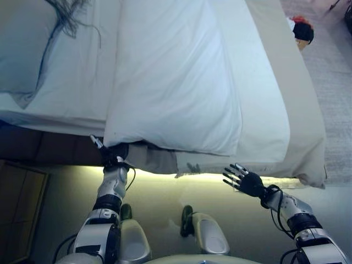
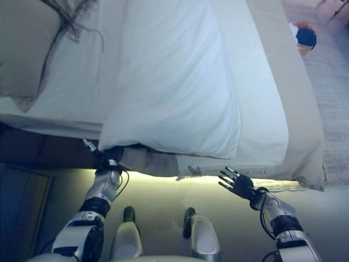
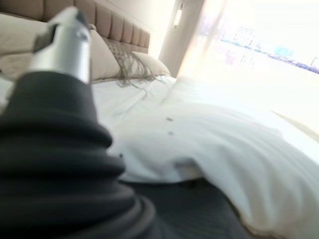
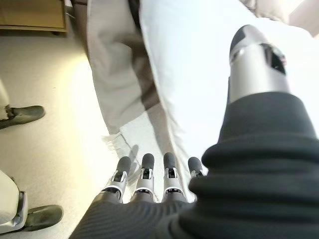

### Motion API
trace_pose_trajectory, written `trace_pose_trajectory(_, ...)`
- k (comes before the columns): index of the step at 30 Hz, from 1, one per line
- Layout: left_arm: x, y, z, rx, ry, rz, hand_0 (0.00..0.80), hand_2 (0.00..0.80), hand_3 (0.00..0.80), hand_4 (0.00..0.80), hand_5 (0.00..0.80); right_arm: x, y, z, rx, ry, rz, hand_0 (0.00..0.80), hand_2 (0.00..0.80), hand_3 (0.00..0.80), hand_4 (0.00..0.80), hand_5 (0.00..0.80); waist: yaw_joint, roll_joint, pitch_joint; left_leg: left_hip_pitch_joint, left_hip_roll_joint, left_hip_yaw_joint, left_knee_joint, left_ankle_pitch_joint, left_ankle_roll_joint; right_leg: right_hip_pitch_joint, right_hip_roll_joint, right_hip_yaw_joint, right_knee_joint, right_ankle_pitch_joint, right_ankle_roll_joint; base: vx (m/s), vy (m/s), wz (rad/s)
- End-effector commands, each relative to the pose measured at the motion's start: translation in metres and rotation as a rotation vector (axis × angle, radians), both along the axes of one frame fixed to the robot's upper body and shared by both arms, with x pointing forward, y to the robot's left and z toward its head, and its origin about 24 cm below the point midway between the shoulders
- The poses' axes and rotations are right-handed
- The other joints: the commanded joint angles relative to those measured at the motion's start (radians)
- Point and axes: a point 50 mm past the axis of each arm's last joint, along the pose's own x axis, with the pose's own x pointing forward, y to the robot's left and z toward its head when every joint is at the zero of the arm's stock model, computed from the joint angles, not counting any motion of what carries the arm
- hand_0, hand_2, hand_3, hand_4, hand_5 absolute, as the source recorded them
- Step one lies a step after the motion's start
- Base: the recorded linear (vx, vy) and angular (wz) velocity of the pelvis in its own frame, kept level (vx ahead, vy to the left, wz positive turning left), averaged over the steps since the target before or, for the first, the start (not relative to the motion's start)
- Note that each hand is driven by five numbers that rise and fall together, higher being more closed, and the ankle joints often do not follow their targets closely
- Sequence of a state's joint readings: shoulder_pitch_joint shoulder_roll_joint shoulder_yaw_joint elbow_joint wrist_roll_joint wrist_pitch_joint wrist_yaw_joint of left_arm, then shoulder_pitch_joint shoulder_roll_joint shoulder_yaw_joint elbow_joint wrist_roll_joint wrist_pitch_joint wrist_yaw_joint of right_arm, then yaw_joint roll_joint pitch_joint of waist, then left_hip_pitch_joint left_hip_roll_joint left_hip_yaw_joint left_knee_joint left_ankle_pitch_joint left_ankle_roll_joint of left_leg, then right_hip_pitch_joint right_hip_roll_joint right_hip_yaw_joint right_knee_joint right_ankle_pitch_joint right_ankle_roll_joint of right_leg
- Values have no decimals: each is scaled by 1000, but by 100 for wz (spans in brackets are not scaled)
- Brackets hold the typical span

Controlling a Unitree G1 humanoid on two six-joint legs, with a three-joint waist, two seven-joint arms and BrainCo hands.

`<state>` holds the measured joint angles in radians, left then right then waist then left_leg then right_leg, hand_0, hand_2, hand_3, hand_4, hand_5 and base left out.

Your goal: Make the bed neatly

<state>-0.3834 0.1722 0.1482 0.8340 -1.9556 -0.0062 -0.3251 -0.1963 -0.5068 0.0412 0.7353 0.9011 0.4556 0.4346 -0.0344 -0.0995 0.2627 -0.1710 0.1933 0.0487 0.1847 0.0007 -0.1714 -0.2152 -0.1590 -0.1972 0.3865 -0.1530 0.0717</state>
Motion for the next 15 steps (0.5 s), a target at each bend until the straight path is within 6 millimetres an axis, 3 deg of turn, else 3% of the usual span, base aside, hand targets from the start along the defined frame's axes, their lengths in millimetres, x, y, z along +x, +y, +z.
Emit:
trace_pose_trajectory(1,-28,65,2,76,-89,229,0,0,0,0,0,-11,-5,-9,31,-12,-47,0,0,0,0,0,74,-30,-66,20,-22,-6,43,-29,47,100,-85,4,-185,128,62,117,100,2)
trace_pose_trajectory(8,-77,81,-38,76,82,226,0,0,0,0,0,-32,-20,-21,5,67,-96,0,0,0,0,0,113,-13,-102,104,-30,-19,2,-42,54,187,-104,-24,-222,132,76,141,104,9)
trace_pose_trajectory(15,-107,76,-55,144,112,92,0,0,0,0,0,-45,-17,-30,2,80,-87,0,0,0,0,0,151,-11,-102,130,-40,-34,-16,-49,67,218,-125,-45,-243,153,99,40,69,12)
